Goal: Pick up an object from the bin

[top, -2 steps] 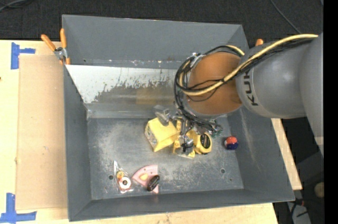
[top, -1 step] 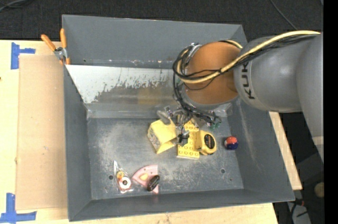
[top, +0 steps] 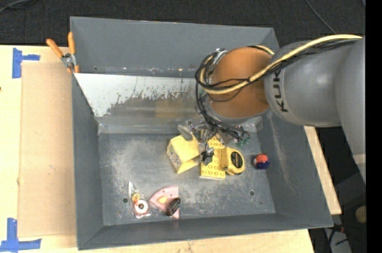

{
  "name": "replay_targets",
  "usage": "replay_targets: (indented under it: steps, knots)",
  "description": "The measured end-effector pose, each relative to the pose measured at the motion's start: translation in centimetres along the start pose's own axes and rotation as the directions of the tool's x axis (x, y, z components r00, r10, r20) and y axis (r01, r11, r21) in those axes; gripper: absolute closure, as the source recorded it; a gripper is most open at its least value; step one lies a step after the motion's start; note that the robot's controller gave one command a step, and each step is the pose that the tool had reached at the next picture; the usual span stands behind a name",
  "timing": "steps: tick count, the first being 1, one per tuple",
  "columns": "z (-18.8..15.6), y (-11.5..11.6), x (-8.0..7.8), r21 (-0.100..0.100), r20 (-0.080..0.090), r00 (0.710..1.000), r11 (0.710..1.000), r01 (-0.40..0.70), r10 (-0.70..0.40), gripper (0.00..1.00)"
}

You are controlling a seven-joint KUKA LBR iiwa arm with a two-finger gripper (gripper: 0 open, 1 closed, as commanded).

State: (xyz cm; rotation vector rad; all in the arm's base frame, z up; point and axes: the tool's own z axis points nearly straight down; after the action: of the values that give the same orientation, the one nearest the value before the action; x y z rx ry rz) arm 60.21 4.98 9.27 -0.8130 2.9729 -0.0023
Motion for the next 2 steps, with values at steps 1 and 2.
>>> replay_targets:
  steps: [1,2]
  knots:
    - [0.1,-0.7,0.3,0.0,0.016,1.0,1.0,-0.013,0.013,1.0]
    - [-2.8,-0.8,1.1,-0.002,0.003,1.0,1.0,-0.02,0.02,1.0]
